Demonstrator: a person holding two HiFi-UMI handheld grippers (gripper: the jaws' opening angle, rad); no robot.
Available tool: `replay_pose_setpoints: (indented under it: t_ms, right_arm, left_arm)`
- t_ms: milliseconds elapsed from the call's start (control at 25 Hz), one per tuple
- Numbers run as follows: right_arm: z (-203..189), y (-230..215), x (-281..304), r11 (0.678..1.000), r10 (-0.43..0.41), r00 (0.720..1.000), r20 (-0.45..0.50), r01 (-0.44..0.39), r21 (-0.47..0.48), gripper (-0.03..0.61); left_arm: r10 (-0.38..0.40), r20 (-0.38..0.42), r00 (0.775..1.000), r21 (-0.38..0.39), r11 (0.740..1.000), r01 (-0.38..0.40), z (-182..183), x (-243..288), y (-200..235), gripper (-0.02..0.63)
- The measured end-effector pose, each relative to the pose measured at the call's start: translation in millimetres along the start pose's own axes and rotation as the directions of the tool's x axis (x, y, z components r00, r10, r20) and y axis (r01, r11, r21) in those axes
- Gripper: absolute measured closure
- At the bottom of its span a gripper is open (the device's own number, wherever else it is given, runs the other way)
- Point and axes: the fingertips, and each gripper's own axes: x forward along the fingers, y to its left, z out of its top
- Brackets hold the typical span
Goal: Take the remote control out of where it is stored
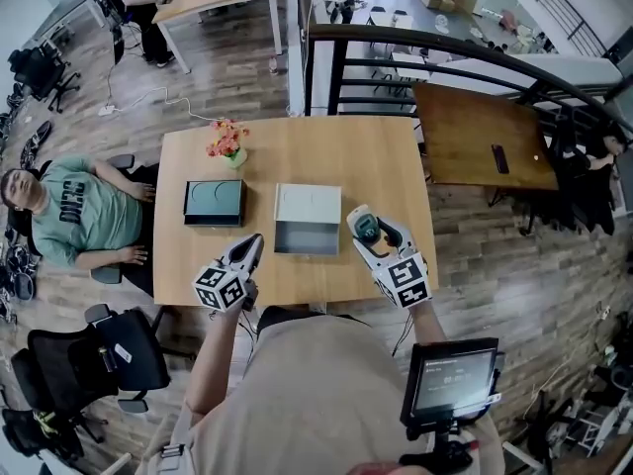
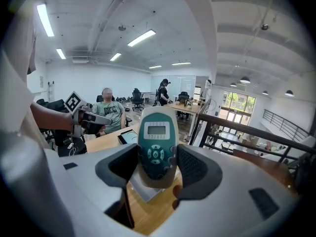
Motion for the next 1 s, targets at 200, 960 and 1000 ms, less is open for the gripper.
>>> replay_pose_setpoints:
  t_ms: [200,960,1000]
  right_arm:
    - [-13.9,-8.0,-8.1,1.000,-0.004,1.000,-0.019,0.004,-0.022,0.318]
    - [-93.1,-39.4,-0.5,0.998,-0.057,0.976,-0.209,0.051,-0.033,0.318]
    - [-96.5,-39.0,1.8,0.998,-0.055,0.975,-0.218,0.049,-0.033,0.318]
  left_arm:
    - [0.013,-0.017,1.000,0.016,1.000,-0.012,-12.2,13.2,-3.9,0.609]
    - [0.025,-0.090,0.996,0.099,0.995,-0.016,-31.2,39.5,0.5,0.609]
    - [0.025,-0.097,0.995,0.102,0.995,-0.015,-33.5,41.4,1.2,0.609]
